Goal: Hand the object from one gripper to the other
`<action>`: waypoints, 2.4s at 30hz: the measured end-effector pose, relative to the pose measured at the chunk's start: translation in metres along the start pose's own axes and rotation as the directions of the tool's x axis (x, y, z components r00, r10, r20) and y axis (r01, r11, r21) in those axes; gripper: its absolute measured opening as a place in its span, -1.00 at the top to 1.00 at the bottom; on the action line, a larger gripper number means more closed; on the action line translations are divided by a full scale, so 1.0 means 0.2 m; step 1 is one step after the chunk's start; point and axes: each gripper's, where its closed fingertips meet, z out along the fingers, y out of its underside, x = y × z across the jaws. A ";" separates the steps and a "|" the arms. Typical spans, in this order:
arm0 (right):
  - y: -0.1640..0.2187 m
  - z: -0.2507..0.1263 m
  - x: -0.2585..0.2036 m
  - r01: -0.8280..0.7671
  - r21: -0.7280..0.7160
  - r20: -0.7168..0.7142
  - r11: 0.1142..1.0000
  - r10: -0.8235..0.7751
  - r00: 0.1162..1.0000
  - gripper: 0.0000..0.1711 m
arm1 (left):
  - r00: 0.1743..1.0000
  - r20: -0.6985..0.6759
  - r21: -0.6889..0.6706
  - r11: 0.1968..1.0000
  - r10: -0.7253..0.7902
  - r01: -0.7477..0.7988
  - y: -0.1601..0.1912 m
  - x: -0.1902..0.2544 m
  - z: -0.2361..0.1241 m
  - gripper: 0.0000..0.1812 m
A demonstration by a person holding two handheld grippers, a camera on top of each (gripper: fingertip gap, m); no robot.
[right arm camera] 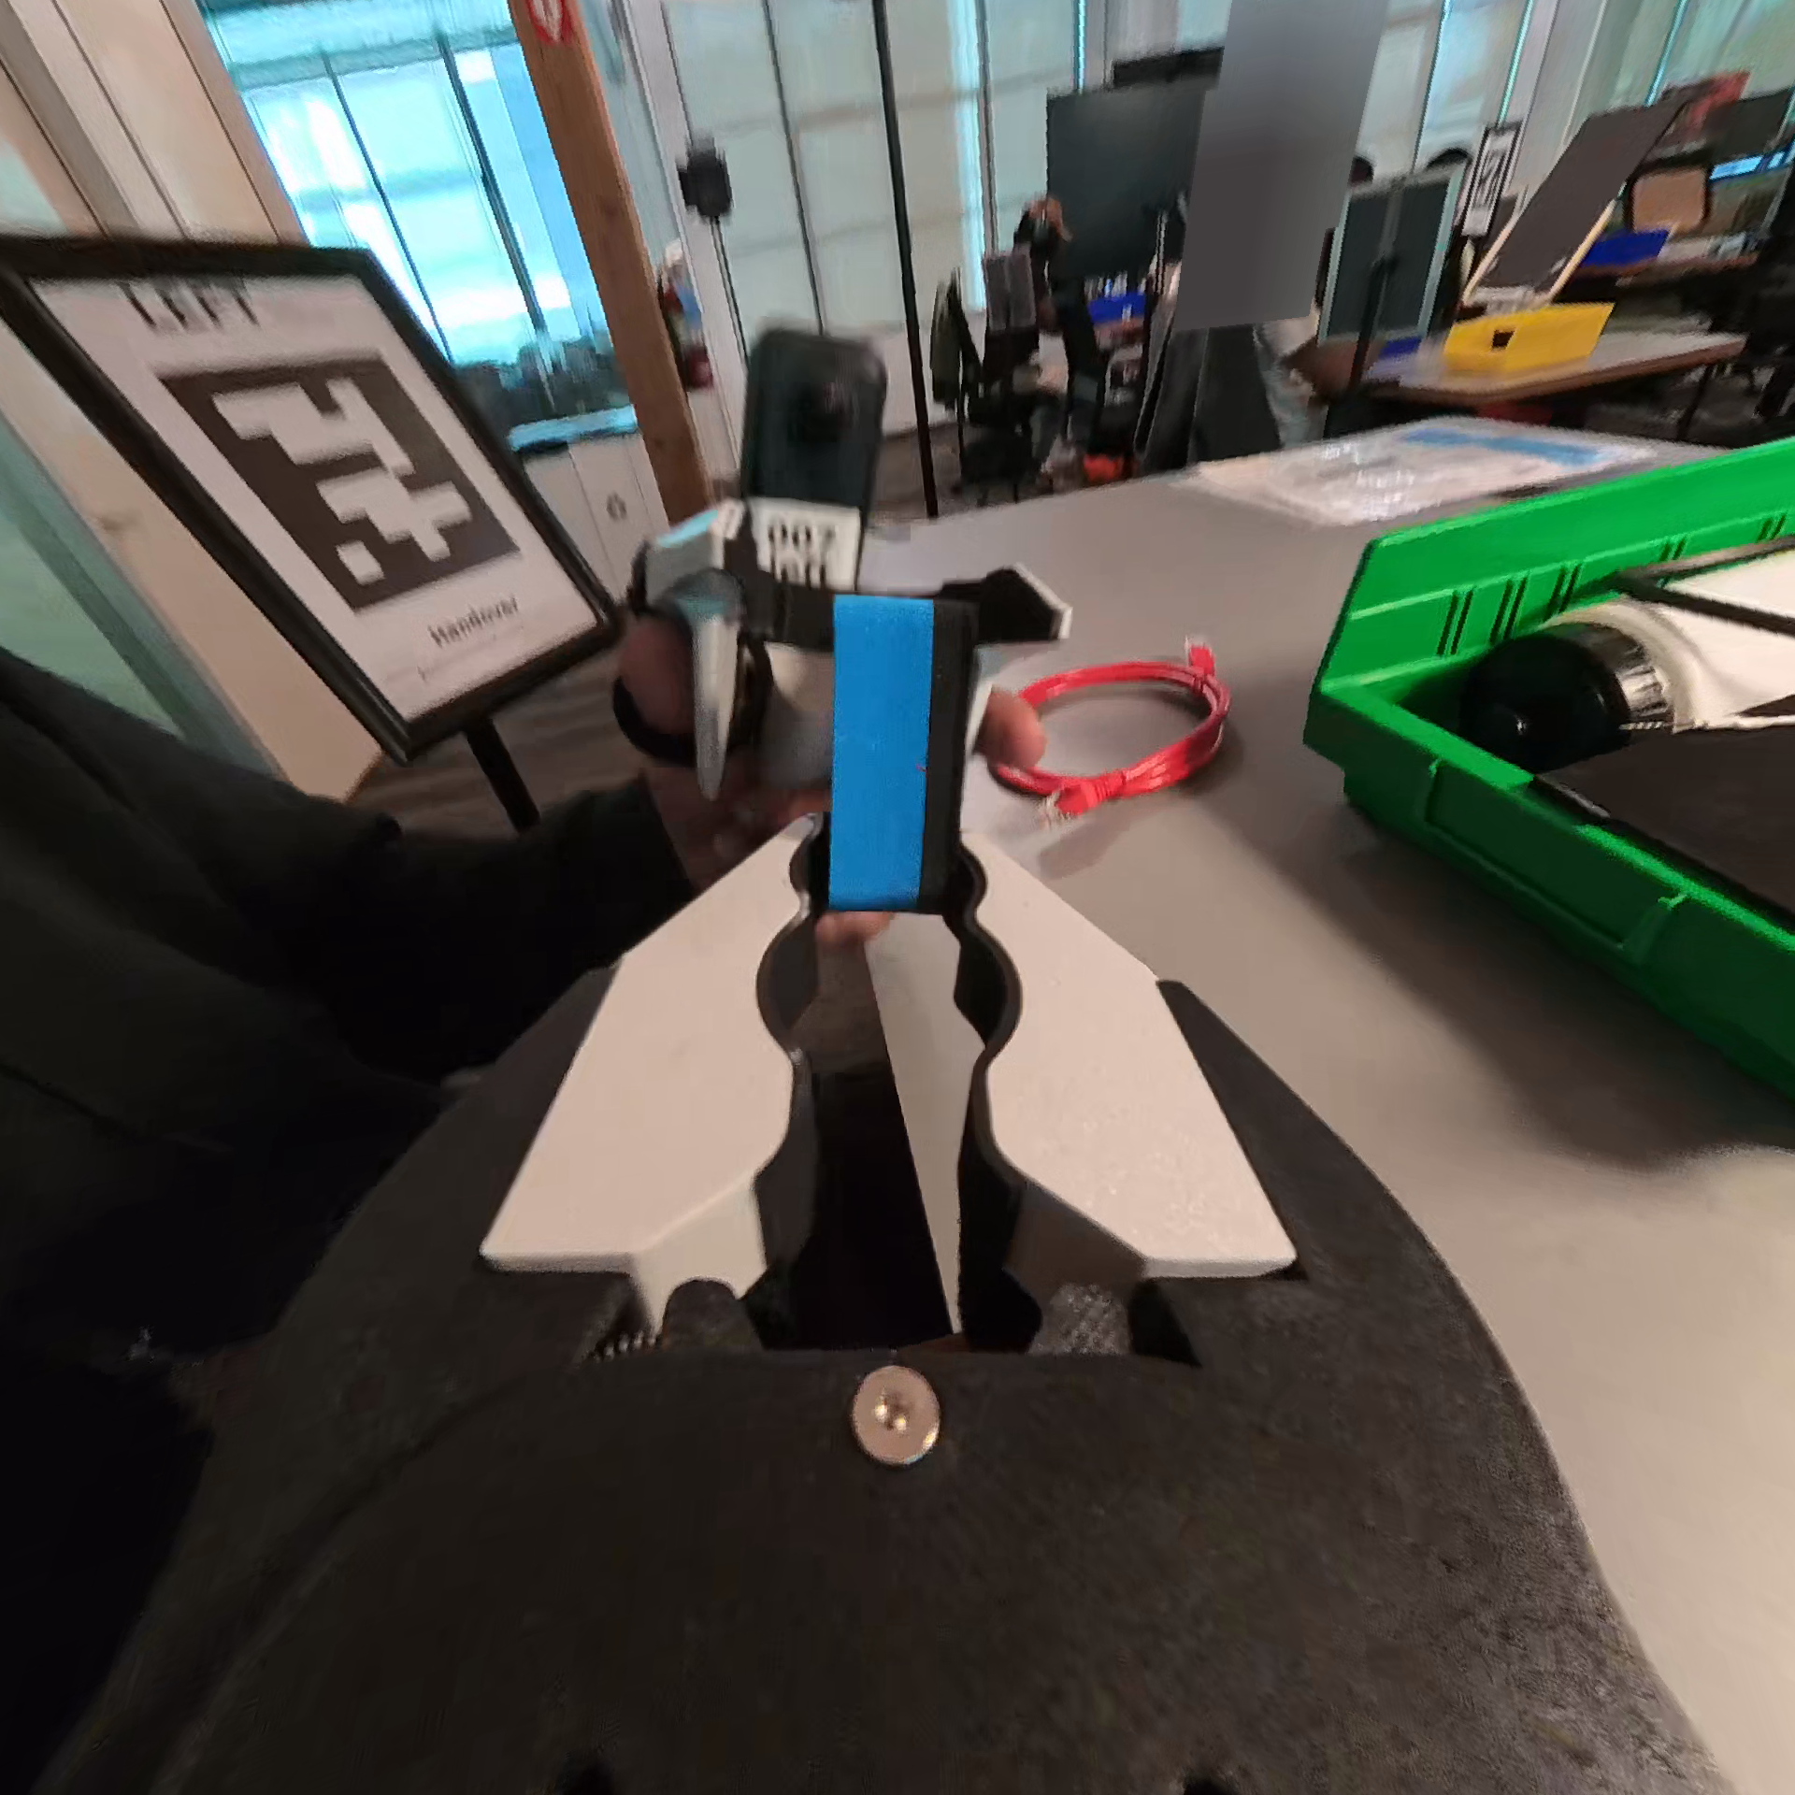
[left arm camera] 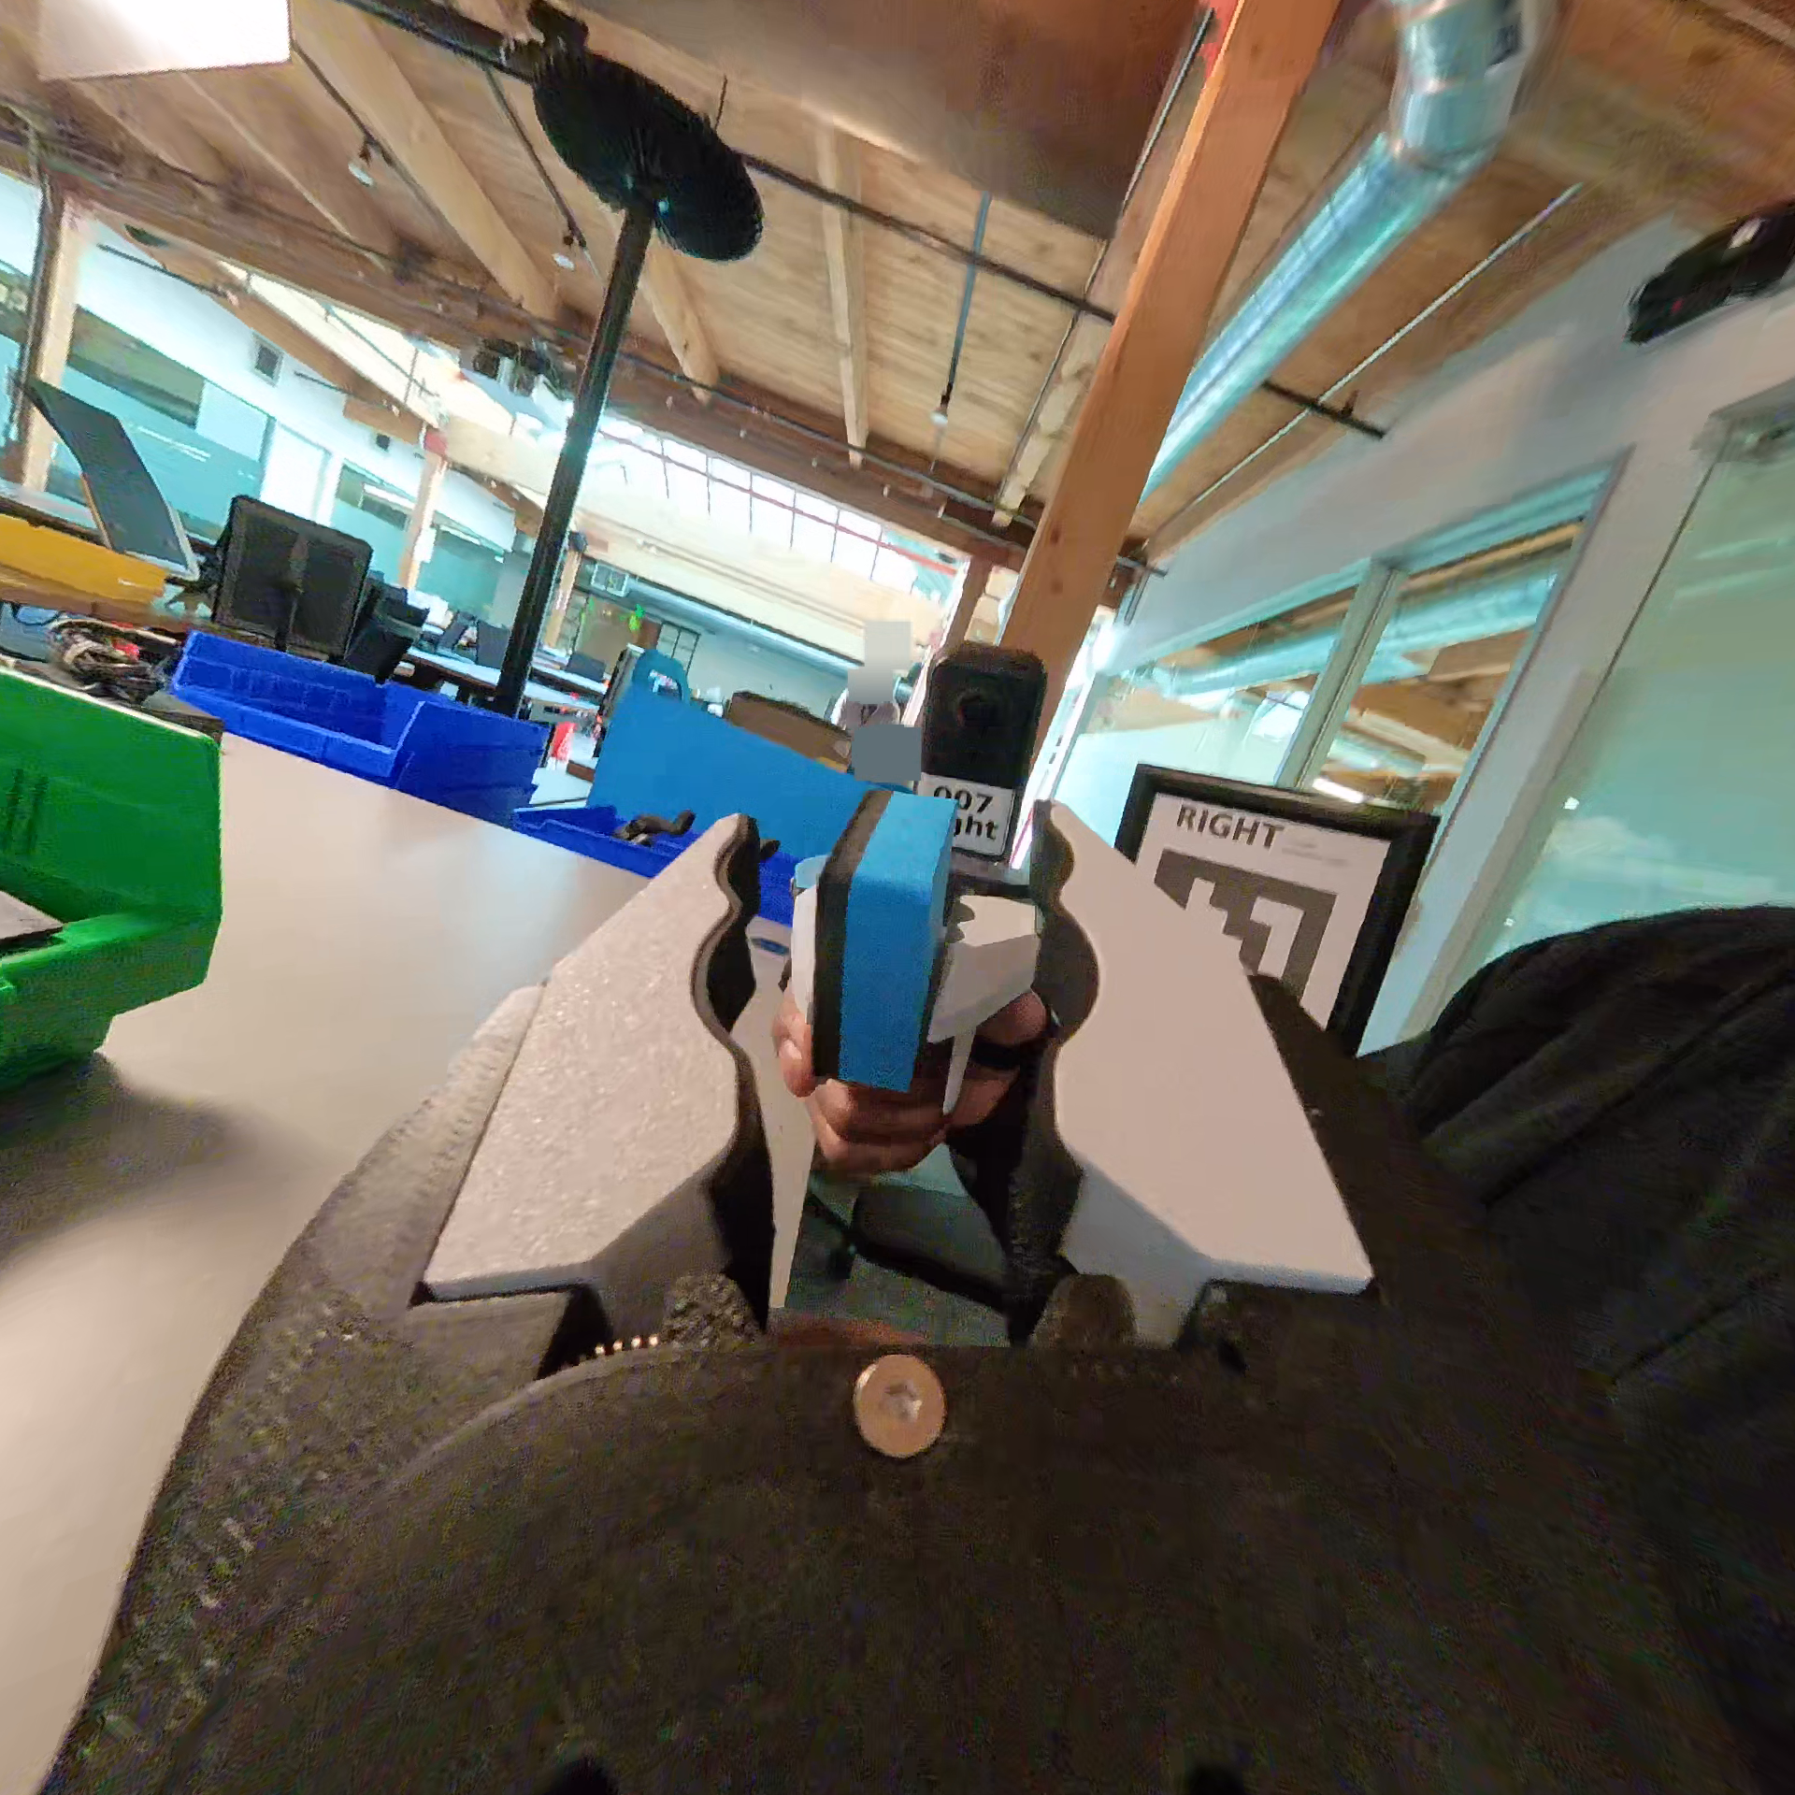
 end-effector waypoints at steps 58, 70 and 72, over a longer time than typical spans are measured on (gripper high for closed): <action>0.03 -0.07 0.00 0.017 -0.073 0.014 0.997 -0.016 1.000 0.70 | 0.997 0.020 -0.150 0.986 0.076 -0.072 0.16 0.00 0.07 0.72; 0.04 -0.03 -0.02 -0.040 -0.050 0.046 0.998 0.043 0.998 0.74 | 0.999 0.027 0.005 1.000 -0.029 0.029 0.07 -0.02 0.06 0.50; 0.10 -0.04 -0.03 -0.003 -0.138 0.047 0.990 0.009 0.999 0.74 | 0.999 0.028 -0.088 0.996 0.031 -0.028 0.11 0.00 0.05 0.58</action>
